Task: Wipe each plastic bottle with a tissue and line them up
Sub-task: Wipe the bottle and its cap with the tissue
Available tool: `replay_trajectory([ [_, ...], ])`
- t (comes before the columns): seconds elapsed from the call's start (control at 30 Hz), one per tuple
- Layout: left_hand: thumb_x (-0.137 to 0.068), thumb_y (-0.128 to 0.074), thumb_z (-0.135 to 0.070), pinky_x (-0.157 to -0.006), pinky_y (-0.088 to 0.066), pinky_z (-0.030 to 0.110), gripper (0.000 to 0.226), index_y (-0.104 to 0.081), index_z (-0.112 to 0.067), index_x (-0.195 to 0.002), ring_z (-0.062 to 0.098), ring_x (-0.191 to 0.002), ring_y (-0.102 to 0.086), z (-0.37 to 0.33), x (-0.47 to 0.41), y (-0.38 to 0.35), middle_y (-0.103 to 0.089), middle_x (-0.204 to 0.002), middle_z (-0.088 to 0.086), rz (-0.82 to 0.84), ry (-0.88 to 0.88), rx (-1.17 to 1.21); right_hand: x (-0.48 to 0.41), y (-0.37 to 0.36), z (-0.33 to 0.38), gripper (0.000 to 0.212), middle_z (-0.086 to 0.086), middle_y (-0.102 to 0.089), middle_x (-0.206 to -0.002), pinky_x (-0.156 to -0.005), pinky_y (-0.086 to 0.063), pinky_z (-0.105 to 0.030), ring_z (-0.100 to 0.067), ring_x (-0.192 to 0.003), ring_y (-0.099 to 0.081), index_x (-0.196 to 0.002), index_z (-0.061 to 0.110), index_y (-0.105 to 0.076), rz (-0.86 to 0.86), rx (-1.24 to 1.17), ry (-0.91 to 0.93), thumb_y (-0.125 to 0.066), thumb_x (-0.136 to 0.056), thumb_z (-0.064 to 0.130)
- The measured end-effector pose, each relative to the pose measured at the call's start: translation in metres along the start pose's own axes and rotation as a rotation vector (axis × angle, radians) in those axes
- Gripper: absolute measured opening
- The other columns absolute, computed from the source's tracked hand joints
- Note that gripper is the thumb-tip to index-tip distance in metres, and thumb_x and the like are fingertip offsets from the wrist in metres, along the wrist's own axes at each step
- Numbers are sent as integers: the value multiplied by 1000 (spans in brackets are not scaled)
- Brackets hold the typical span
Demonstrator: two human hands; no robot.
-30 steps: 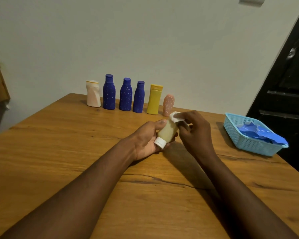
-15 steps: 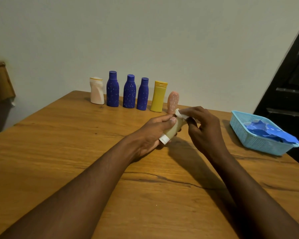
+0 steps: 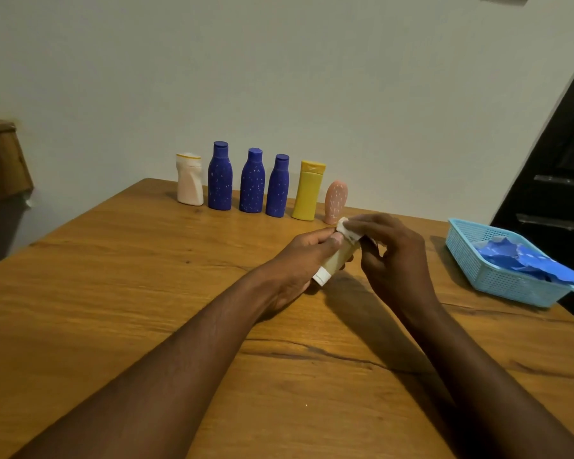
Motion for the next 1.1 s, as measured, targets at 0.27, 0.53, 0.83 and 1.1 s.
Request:
replay_trajectory([
  [0.27, -110, -45, -31, -83, -54, 37, 39, -50, -29, -149, 30, -120, -64, -2, 1, -2, -62, -131, 10, -5, 21, 168, 4, 4, -31, 29, 0, -74, -110, -86, -59, -36, -9, -96, -66, -120, 11, -71, -61, -88, -292, -63, -93, 5],
  [0.53, -112, -40, -37, -88, -47, 42, 31, -54, -31, -139, 27, -107, -58, 0, -1, 5, -63, -122, 7, -108, -5, 121, 6, -5, -30, 24, 5, -74, -97, -81, -61, -38, -7, -88, -70, -112, 13, -75, -23, -147, -333, -72, -88, 10],
  [0.83, -109, -50, -34, -95, -59, 43, 23, -62, -21, -124, 28, -109, -70, 0, -2, 12, -73, -116, 10, -143, 21, 340, 9, -21, -19, 17, 6, -76, -89, -78, -61, -40, -10, -83, -71, -102, 13, -78, 98, -207, -258, -75, -86, 10],
  [1.1, -109, -51, -31, -102, -55, 55, 38, -54, -10, -140, 37, -115, -68, 0, -5, 20, -69, -120, 20, -214, 78, 421, 11, -35, 1, 16, 8, -76, -86, -69, -59, -25, -6, -77, -71, -98, 16, -78, 273, -199, -136, -76, -84, 8],
])
Point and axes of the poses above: each hand's wrist, its own x-axis away from the middle knuckle, its own y-axis out of the back of the hand, z = x × y, the point moved 7 cm from there along -x, towards the middle knuckle
